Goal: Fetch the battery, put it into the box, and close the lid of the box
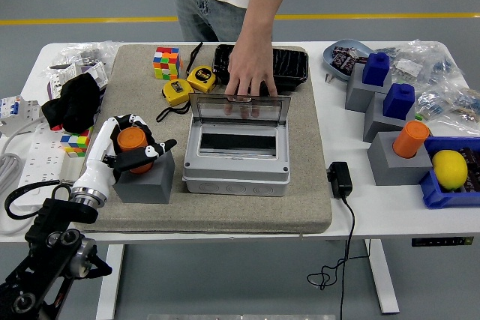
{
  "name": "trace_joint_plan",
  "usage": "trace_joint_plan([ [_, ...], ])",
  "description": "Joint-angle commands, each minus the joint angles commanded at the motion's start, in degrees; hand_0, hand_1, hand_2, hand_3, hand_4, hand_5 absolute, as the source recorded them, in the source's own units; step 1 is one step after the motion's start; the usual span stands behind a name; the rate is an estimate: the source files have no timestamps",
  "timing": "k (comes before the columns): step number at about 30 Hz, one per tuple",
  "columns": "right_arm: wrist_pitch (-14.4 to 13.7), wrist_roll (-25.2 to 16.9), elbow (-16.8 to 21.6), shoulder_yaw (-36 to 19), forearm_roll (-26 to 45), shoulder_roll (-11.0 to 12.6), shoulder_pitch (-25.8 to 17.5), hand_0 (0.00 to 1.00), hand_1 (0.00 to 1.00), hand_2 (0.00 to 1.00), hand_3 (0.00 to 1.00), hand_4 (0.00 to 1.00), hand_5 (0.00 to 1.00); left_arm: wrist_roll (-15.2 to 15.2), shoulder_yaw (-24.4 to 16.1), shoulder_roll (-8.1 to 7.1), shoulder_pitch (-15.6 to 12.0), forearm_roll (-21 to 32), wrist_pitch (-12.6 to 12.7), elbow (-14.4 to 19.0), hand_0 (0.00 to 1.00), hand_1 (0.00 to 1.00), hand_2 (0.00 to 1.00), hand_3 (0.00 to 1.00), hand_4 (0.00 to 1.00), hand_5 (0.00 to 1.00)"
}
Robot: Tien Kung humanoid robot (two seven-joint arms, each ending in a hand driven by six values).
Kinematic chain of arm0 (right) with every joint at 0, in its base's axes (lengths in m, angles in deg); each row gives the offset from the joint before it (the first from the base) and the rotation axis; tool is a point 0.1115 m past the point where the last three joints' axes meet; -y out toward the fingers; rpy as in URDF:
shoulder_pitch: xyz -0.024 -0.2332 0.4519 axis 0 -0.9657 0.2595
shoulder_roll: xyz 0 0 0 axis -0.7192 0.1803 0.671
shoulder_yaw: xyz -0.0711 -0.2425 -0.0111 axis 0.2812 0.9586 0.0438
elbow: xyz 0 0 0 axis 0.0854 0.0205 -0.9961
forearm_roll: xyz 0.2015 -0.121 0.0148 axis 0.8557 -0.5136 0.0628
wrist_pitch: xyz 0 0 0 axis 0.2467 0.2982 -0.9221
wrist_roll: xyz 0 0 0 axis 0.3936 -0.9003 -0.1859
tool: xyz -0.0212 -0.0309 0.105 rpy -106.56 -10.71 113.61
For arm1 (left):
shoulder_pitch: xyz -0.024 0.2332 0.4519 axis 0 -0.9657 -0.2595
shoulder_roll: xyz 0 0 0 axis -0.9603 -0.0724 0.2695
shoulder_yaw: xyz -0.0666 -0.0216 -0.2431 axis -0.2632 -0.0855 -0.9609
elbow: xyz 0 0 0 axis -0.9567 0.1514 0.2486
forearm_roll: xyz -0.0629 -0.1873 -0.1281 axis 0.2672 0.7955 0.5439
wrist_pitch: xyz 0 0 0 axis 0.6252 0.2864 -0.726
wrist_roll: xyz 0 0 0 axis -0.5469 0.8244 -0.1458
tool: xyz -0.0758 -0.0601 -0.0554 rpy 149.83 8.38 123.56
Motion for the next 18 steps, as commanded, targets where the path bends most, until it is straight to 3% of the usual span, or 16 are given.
trace_joint_plan([
  [11, 0.04, 0.00, 0.04, -0.10, -0.12, -0.02, 0.02, 0.818, 0.784, 0.743, 0.750, 0.982, 0.656, -0.58, 0.19, 0.09, 0.10, 0.80, 0.74, 0.13, 0.187, 0.109, 0.136, 0.120, 0.998, 0.002],
  [15, 0.04, 0.02, 0.03, -0.08, -0.11, -0.01, 0.07, 0.818, 0.784, 0.743, 0.750, 0.982, 0.656, -1.80, 0.50, -0.09, 0.35, 1.38, 2.02, 0.67, 0.162, 0.077, 0.116, 0.089, 0.998, 0.002],
  [18, 0.04, 0.03, 0.00, -0.01, -0.10, 0.01, 0.05, 0.818, 0.784, 0.743, 0.750, 0.982, 0.656, -3.32, 1.12, -0.54, 0.76, 1.04, 4.40, 1.83, 0.162, 0.077, 0.116, 0.089, 0.998, 0.002],
])
